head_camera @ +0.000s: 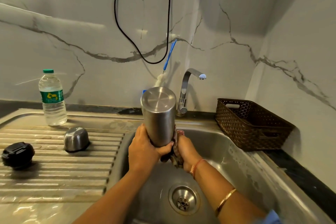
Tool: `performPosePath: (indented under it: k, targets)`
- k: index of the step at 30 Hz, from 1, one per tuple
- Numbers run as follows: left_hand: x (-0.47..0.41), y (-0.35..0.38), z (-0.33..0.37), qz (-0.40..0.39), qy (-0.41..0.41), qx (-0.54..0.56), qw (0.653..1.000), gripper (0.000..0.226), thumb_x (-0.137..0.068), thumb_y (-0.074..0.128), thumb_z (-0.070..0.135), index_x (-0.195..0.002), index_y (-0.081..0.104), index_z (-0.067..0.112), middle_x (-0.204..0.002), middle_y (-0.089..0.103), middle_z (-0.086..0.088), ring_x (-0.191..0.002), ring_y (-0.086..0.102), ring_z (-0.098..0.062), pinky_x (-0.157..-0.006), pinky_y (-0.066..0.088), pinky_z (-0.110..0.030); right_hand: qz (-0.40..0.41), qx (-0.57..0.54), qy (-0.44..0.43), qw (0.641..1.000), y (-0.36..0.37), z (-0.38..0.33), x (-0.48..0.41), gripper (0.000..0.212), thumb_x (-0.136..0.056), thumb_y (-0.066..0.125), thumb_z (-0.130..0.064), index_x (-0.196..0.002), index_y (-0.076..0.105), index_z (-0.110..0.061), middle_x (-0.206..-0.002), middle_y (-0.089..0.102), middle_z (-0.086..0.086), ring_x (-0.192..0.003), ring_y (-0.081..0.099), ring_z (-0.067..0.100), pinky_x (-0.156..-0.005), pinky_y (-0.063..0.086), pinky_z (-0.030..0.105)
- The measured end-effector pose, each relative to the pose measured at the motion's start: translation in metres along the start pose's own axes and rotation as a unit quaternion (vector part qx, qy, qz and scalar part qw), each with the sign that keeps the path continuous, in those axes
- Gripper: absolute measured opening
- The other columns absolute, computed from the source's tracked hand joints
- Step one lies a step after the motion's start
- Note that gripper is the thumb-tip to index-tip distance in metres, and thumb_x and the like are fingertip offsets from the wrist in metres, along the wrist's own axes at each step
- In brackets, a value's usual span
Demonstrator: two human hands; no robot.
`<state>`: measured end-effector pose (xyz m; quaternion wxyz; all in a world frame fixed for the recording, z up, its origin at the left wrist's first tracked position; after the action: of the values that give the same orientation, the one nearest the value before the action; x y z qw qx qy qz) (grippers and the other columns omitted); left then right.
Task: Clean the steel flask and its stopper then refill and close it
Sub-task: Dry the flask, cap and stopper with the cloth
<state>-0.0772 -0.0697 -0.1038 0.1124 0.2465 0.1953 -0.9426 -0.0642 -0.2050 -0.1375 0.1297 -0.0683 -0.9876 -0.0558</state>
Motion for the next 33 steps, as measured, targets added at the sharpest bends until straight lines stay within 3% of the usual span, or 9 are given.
performPosePath:
  k: [3, 7, 9, 12, 14, 18, 24, 28, 33]
  targets:
    - [-0.003, 0.003, 0.0, -0.028, -0.003, -0.036, 0.999, 0.072, -0.055, 0.088, 0.04, -0.113, 0.05, 0.022, -0.096, 0.051, 0.014, -0.089, 0.054, -0.009, -0.068, 0.037, -0.019, 0.052, 0.088, -0.011, 0.995, -0.012, -0.002, -0.005, 0.05, -0.096, 0.033, -0.045, -0.094, 0.059, -0.002, -0.07, 0.051, 0.021, -0.049, 0.047, 0.025, -0.039, 0.034, 0.02]
    - [0.001, 0.014, -0.009, -0.134, -0.017, -0.144, 0.98, 0.082, -0.06, 0.083, 0.049, -0.128, 0.043, 0.024, -0.12, 0.053, 0.007, -0.105, 0.058, -0.015, -0.079, 0.045, -0.025, 0.069, 0.058, -0.069, 0.994, -0.026, -0.02, -0.004, 0.046, -0.099, 0.033, -0.044, -0.086, 0.06, -0.009, -0.082, 0.058, 0.02, -0.066, 0.053, 0.029, -0.051, 0.041, 0.026]
    - [0.004, 0.017, -0.014, -0.153, -0.031, -0.17, 0.973, 0.083, -0.061, 0.08, 0.054, -0.129, 0.042, 0.026, -0.124, 0.053, 0.006, -0.104, 0.057, -0.012, -0.078, 0.044, -0.022, 0.101, 0.043, -0.116, 0.987, -0.038, -0.034, -0.004, 0.042, -0.097, 0.04, -0.04, -0.084, 0.063, -0.008, -0.084, 0.065, 0.019, -0.071, 0.061, 0.03, -0.063, 0.051, 0.032]
    - [0.004, 0.015, -0.006, -0.114, -0.036, -0.088, 0.989, 0.072, -0.059, 0.083, 0.051, -0.116, 0.044, 0.032, -0.11, 0.056, 0.015, -0.089, 0.054, -0.003, -0.069, 0.039, -0.012, 0.163, 0.038, -0.152, 0.974, -0.06, -0.042, -0.011, 0.025, -0.088, 0.056, -0.034, -0.09, 0.07, -0.013, -0.089, 0.072, 0.012, -0.087, 0.068, 0.03, -0.085, 0.055, 0.046]
    - [0.004, 0.016, -0.003, -0.12, -0.047, -0.053, 0.99, 0.071, -0.059, 0.084, 0.048, -0.114, 0.041, 0.035, -0.103, 0.055, 0.019, -0.086, 0.052, 0.001, -0.063, 0.034, -0.005, 0.181, 0.05, -0.121, 0.975, -0.07, -0.033, -0.016, 0.022, -0.086, 0.058, -0.031, -0.095, 0.069, -0.013, -0.09, 0.072, 0.011, -0.086, 0.069, 0.029, -0.085, 0.055, 0.046]
    - [0.012, 0.025, -0.007, -0.19, -0.059, -0.119, 0.973, 0.074, -0.062, 0.082, 0.049, -0.122, 0.04, 0.033, -0.112, 0.061, 0.012, -0.082, 0.052, 0.001, -0.057, 0.036, -0.006, 0.164, 0.085, -0.061, 0.981, -0.078, -0.005, -0.024, 0.028, -0.083, 0.058, -0.036, -0.092, 0.067, -0.011, -0.088, 0.073, 0.011, -0.084, 0.069, 0.029, -0.085, 0.055, 0.046]
    - [0.006, 0.009, 0.009, -0.116, -0.04, -0.091, 0.988, 0.069, -0.062, 0.082, 0.048, -0.115, 0.042, 0.034, -0.09, 0.052, 0.021, -0.076, 0.05, 0.004, -0.055, 0.036, -0.002, 0.168, 0.09, -0.077, 0.979, -0.076, -0.007, -0.028, 0.03, -0.078, 0.06, -0.035, -0.097, 0.066, -0.014, -0.088, 0.072, 0.009, -0.083, 0.069, 0.029, -0.083, 0.056, 0.048]
    - [0.009, 0.013, -0.009, -0.168, -0.105, -0.16, 0.967, 0.074, -0.065, 0.078, 0.053, -0.124, 0.041, 0.028, -0.113, 0.062, 0.008, -0.091, 0.059, -0.01, -0.071, 0.044, -0.021, 0.171, 0.099, -0.089, 0.976, -0.074, -0.004, -0.023, 0.02, -0.085, 0.06, -0.028, -0.092, 0.067, -0.011, -0.088, 0.071, 0.011, -0.087, 0.067, 0.03, -0.086, 0.054, 0.044]
    - [-0.019, -0.015, -0.012, -0.075, -0.147, -0.149, 0.975, 0.077, -0.067, 0.078, 0.052, -0.127, 0.039, 0.024, -0.12, 0.061, -0.001, -0.105, 0.06, -0.023, -0.086, 0.049, -0.036, 0.158, 0.109, -0.08, 0.978, -0.074, 0.003, -0.031, 0.038, -0.074, 0.061, -0.043, -0.095, 0.068, -0.013, -0.088, 0.072, 0.01, -0.085, 0.068, 0.031, -0.087, 0.053, 0.048]
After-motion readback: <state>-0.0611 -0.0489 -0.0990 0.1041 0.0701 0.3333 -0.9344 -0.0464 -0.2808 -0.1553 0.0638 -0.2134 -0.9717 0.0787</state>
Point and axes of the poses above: each hand's wrist, its own x-axis away from the middle knuckle, its own y-axis out of the palm, z = x × y, the point moved 6 cm from there along -x, towards the middle knuckle
